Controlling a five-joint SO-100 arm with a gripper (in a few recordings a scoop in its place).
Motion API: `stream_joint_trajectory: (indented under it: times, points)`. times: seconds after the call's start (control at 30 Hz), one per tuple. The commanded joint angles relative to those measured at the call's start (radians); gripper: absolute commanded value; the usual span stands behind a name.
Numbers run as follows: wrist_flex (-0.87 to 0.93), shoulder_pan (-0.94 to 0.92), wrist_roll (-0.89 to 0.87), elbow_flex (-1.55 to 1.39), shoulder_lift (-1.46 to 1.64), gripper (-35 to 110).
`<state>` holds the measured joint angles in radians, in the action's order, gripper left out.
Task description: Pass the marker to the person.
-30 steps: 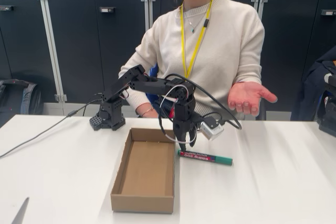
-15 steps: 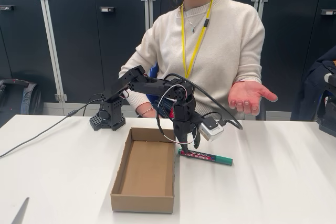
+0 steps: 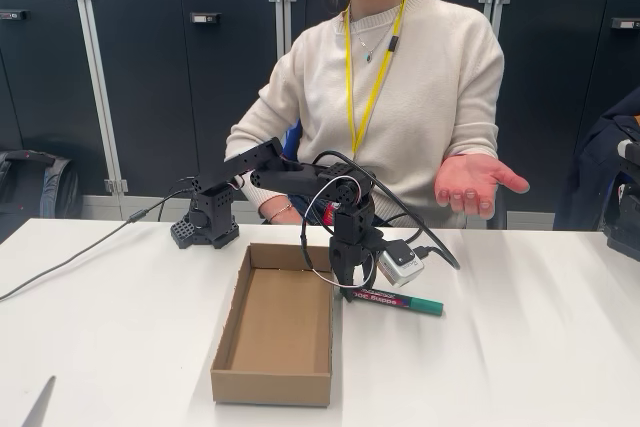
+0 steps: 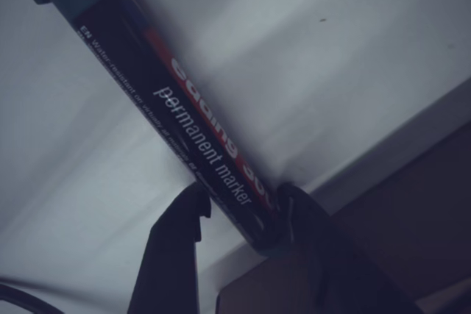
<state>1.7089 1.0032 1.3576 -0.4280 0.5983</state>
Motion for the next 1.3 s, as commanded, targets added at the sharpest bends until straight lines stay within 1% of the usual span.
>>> stream_joint_trajectory:
  times: [0.0, 0.03, 0.07, 0.17, 0.33, 0.47, 0.57, 0.73, 0.83, 0.9, 1.1, 1.27]
  points:
    - [0.006, 0.015, 0.015, 0.041, 0.014, 9]
    - [-0.003, 0.017, 0.021, 0.034, 0.015, 0]
    - [-0.021, 0.018, 0.018, 0.018, 0.021, -5]
    - [-0.057, 0.009, 0.018, -0.034, 0.043, -5]
    - [-0.178, -0.015, 0.002, -0.129, 0.135, -5]
    - [-0.241, -0.04, 0.002, -0.229, 0.268, -5]
    - [-0.299, -0.055, 0.015, -0.38, 0.416, -5]
    - [-0.264, -0.02, 0.026, -0.532, 0.595, -5]
    - [-0.319, 0.029, 0.015, -0.64, 0.709, -5]
    - [-0.308, 0.071, 0.015, -0.612, 0.729, -5]
    - [-0.227, 0.192, 0.015, -0.321, 0.649, -5]
    - [-0.173, 0.27, 0.009, -0.147, 0.604, -5]
